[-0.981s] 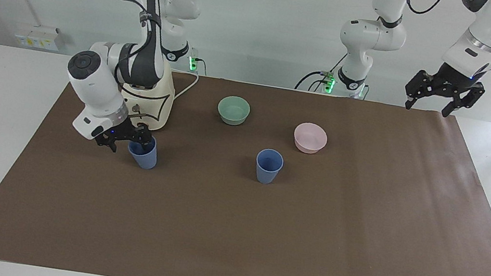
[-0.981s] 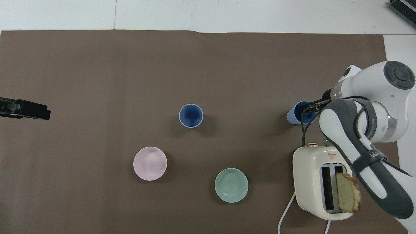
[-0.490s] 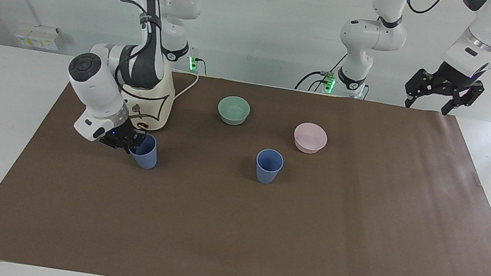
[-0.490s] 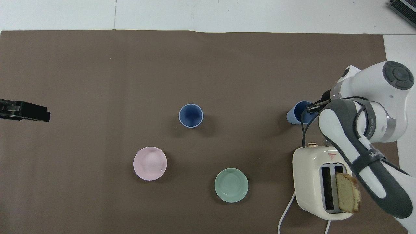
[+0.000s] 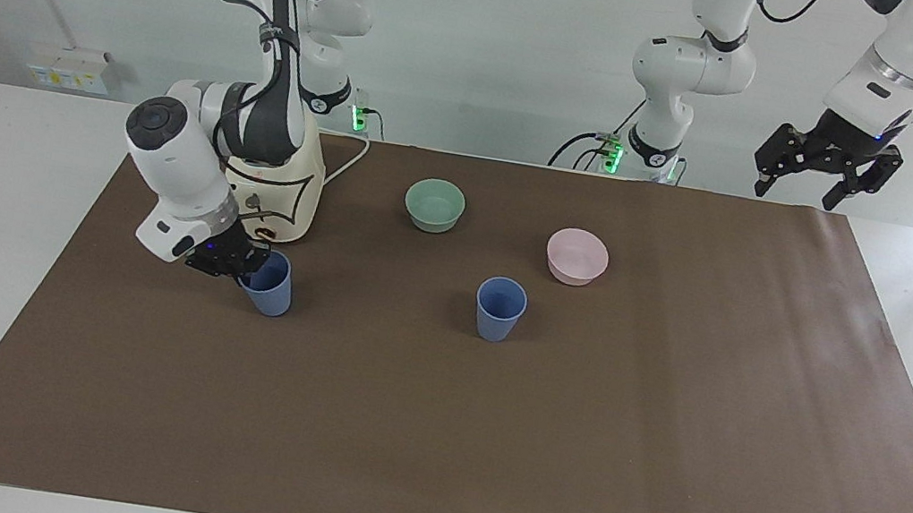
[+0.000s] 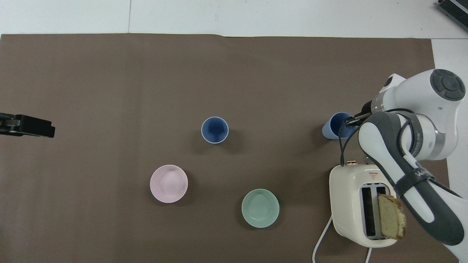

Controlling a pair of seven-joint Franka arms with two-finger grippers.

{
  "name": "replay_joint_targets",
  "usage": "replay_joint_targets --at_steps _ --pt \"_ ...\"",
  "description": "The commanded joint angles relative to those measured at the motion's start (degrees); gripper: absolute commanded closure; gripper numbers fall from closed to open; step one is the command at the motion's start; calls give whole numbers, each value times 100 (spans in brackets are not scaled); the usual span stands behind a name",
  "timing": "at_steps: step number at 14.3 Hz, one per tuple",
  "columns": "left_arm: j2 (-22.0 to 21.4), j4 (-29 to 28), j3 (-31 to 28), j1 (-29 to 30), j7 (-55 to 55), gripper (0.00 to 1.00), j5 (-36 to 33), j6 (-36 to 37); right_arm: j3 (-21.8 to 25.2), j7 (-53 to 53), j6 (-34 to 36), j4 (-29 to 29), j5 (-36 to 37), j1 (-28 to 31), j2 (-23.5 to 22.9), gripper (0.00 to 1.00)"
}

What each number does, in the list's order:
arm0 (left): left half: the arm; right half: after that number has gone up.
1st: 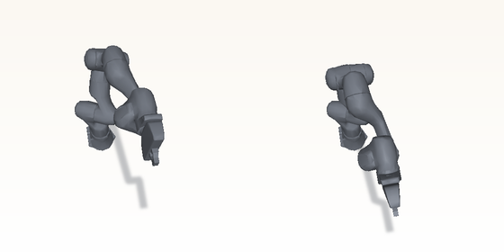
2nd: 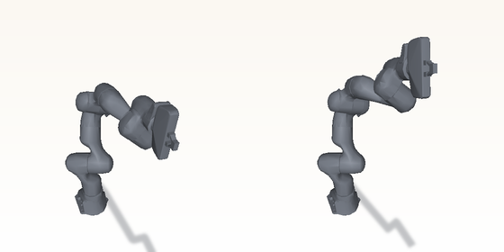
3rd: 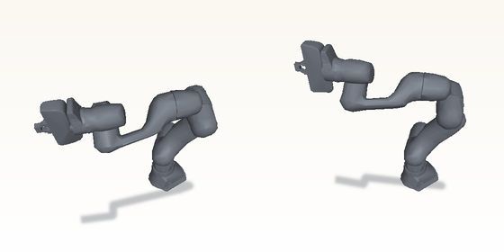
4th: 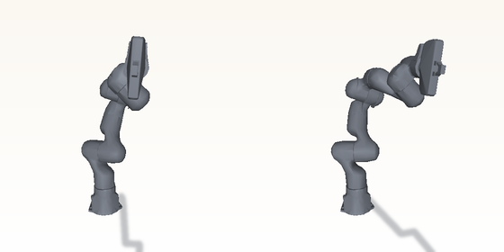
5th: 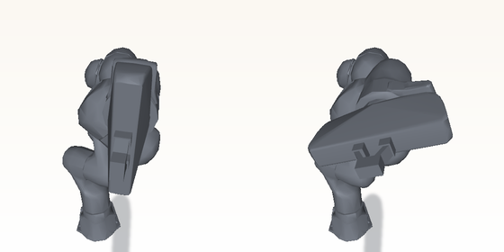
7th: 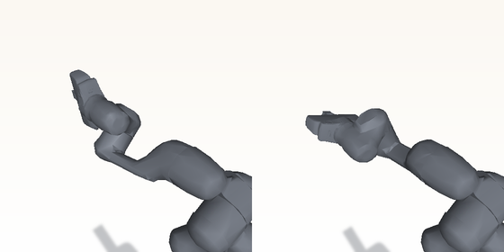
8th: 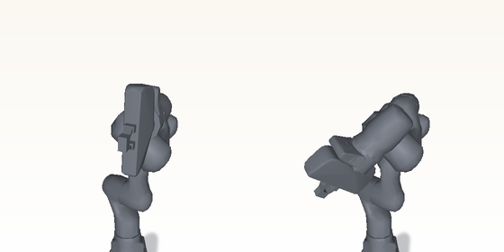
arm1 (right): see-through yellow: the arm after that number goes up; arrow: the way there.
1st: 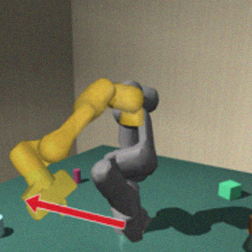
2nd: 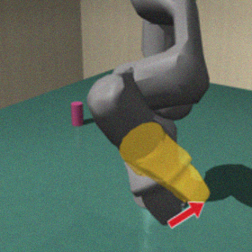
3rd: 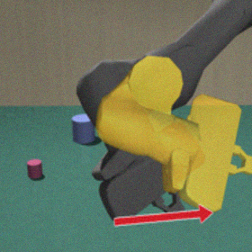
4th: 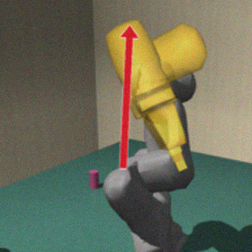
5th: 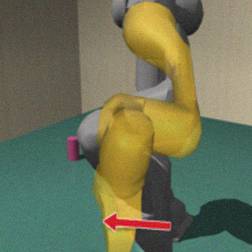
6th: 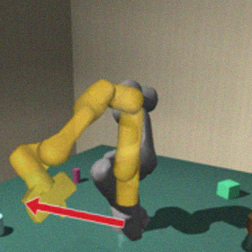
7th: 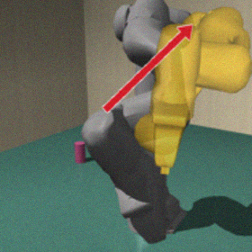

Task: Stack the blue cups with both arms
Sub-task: 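Lift the second blue cup and carry it toward the centered cup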

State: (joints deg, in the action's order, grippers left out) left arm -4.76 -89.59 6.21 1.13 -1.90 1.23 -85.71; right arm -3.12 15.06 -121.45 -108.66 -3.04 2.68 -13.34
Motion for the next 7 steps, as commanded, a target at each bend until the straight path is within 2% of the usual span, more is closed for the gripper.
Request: replay_joint_targets --at_steps 1,4,7 --pt "-52 38 38 72 32 0 -26 99 -109 -125 655 563 -65 4 139 100" --pt "-52 38 38 72 32 0 -26 107 -478 -1116 833 960 -30 -83 104 100" --pt "-52 38 38 72 32 0 -26 99 -488 -1986 868 1416 41 -679 8 100"
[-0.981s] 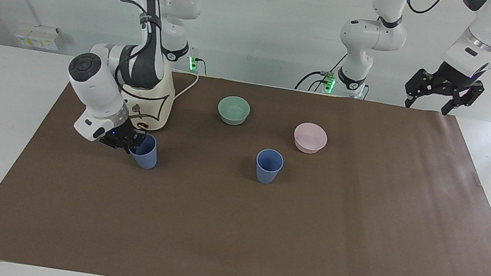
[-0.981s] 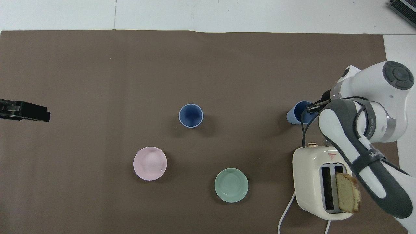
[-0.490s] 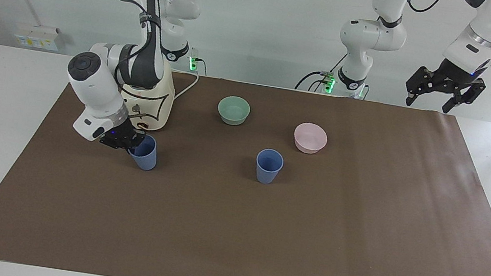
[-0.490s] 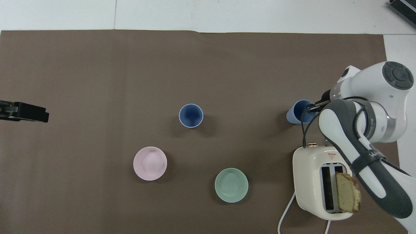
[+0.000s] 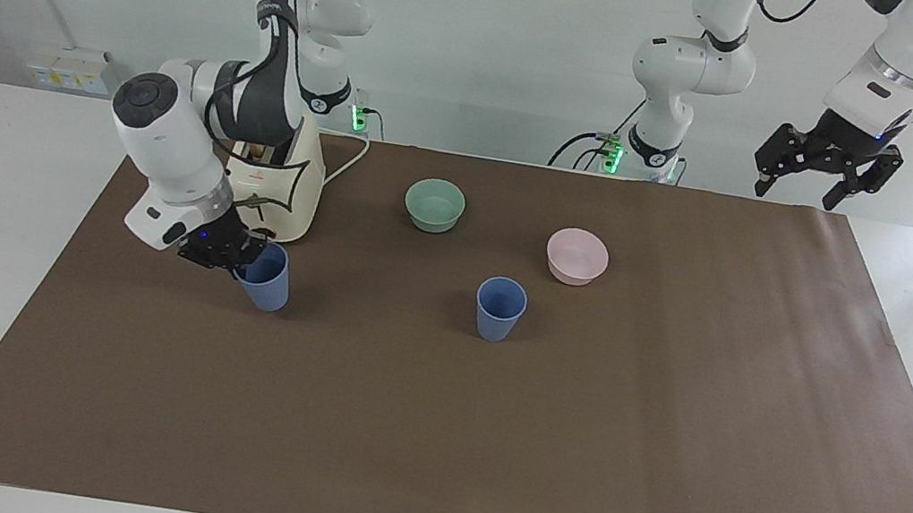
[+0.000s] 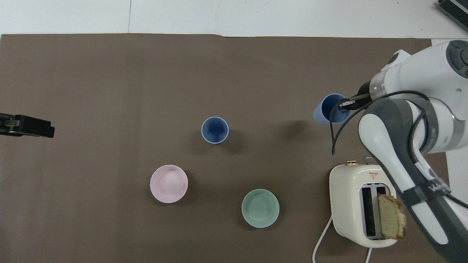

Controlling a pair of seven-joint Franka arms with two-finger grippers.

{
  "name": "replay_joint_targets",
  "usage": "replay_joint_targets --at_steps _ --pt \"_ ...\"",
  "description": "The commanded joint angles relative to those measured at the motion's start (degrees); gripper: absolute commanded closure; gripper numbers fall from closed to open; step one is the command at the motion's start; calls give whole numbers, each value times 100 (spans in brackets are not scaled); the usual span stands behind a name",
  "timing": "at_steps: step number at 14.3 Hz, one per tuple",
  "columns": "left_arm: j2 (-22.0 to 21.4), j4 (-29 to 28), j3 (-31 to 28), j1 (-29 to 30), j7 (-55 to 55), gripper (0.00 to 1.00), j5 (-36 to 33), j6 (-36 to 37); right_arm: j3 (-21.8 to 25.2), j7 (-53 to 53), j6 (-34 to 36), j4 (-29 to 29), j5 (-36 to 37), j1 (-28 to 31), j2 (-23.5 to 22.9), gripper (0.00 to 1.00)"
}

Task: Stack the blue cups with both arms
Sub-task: 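Lift the second blue cup and carry it toward the centered cup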

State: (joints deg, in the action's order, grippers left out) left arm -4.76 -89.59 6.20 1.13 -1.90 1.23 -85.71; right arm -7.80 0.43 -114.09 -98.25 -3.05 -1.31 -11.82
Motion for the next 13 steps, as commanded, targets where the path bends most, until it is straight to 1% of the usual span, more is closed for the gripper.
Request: replay_joint_targets --at_steps 1,4,6,9,11,13 --pt "-52 38 39 72 32 0 -26 107 -20 -874 237 577 58 -439 -197 100" --pt "-52 38 39 72 32 0 -26 98 -28 -1675 562 1236 -12 -922 -452 100" --pt "-52 38 39 72 32 0 -26 98 -28 -2010 668 1509 -3 -1239 -549 100" --pt "-52 38 39 72 32 0 -26 107 -37 -2362 660 1616 -29 -1599 -576 100" --pt "-52 38 39 81 32 0 -26 107 -221 -2538 624 1686 -29 -1732 -576 100" --pt "-52 38 39 72 32 0 -26 107 -432 -2828 546 1686 -29 -1741 -576 100"
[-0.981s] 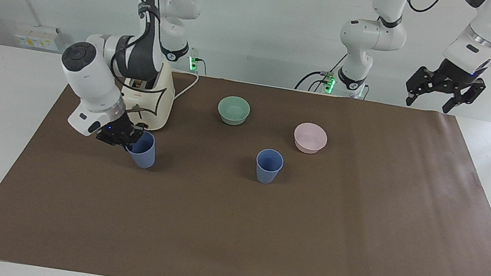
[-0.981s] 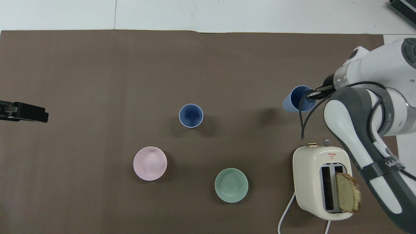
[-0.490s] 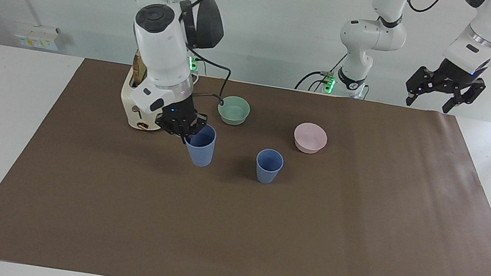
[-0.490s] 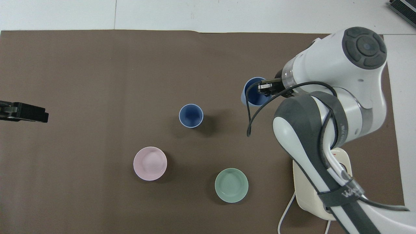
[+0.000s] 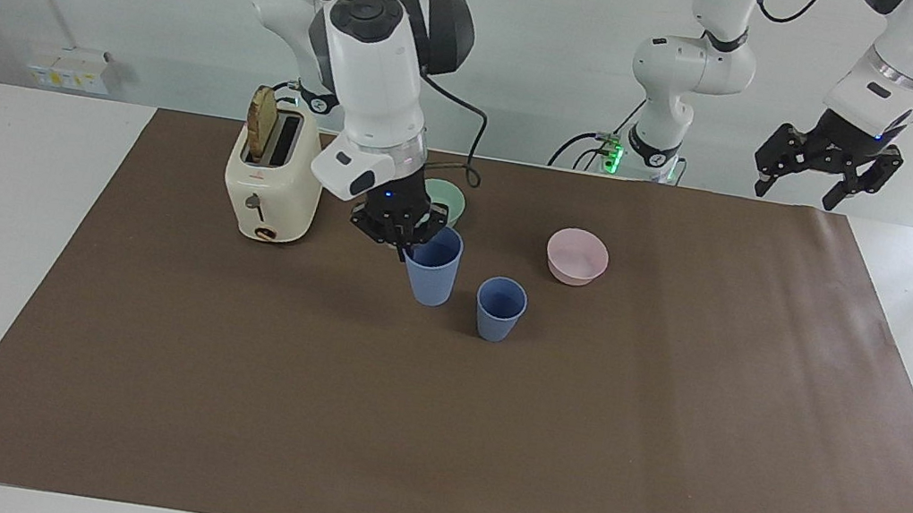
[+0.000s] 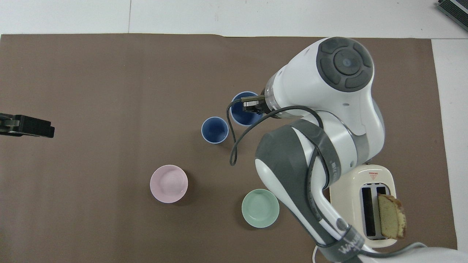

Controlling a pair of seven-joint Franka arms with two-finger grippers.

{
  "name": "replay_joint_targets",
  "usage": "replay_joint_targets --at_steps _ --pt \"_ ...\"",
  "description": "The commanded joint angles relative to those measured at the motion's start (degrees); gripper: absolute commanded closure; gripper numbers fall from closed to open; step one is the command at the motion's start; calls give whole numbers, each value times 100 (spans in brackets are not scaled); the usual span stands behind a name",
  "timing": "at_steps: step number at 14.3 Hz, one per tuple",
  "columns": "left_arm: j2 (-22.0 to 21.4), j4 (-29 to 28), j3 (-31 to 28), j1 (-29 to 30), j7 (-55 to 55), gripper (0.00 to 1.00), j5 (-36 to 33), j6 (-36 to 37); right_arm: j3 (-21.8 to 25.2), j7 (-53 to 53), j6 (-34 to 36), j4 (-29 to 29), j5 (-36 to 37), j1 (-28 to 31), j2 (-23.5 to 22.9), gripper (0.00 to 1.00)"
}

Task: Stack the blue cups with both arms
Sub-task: 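Lower the held cup into the centered blue cup and open the right gripper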

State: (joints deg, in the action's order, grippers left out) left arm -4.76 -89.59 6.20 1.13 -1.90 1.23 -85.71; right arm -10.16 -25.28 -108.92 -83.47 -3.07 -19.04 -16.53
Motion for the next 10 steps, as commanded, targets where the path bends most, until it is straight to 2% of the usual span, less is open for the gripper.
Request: replay_joint_targets --at_steps 1,10 --pt "-51 38 39 72 31 0 -35 98 -232 -266 20 208 -36 31 -105 100" --pt "-51 38 39 80 31 0 -26 107 -329 -275 -498 199 52 -109 -649 100"
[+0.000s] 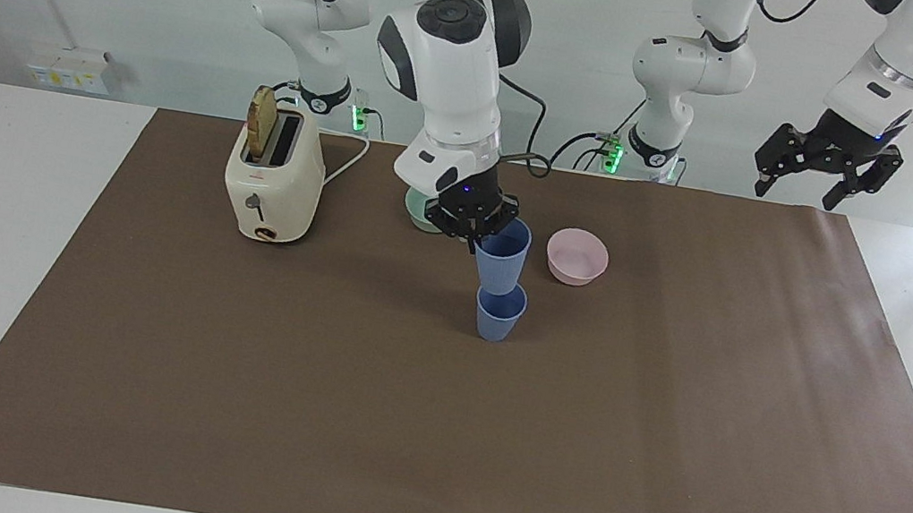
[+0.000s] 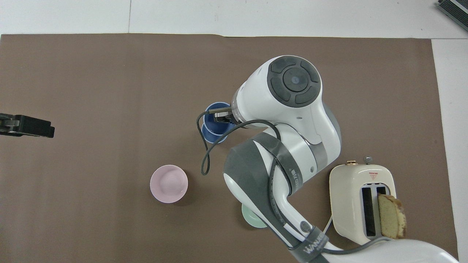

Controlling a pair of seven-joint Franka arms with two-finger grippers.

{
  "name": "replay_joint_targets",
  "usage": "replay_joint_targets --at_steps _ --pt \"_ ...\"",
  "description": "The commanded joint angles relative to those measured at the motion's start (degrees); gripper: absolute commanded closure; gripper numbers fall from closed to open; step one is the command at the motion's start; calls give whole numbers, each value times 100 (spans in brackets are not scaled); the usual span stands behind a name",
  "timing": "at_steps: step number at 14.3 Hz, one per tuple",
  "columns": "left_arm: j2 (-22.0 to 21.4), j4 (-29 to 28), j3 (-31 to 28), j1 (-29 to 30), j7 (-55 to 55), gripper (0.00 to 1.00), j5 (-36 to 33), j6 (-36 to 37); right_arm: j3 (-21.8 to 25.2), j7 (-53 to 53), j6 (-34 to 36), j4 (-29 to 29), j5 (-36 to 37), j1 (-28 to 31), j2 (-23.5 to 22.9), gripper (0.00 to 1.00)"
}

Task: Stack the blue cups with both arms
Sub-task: 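Lower the held cup into the centered blue cup and open the right gripper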

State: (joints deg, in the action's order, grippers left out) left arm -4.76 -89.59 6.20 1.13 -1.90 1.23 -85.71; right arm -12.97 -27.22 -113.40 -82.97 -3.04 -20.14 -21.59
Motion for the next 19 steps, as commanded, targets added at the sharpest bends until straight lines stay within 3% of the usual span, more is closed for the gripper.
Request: replay_joint_targets --at_steps 1,19 --pt "-51 38 39 72 32 0 -26 107 -48 -82 -68 150 58 10 -178 100" --pt "-51 38 39 72 32 0 -26 107 -48 -29 -130 -122 40 -95 -240 100"
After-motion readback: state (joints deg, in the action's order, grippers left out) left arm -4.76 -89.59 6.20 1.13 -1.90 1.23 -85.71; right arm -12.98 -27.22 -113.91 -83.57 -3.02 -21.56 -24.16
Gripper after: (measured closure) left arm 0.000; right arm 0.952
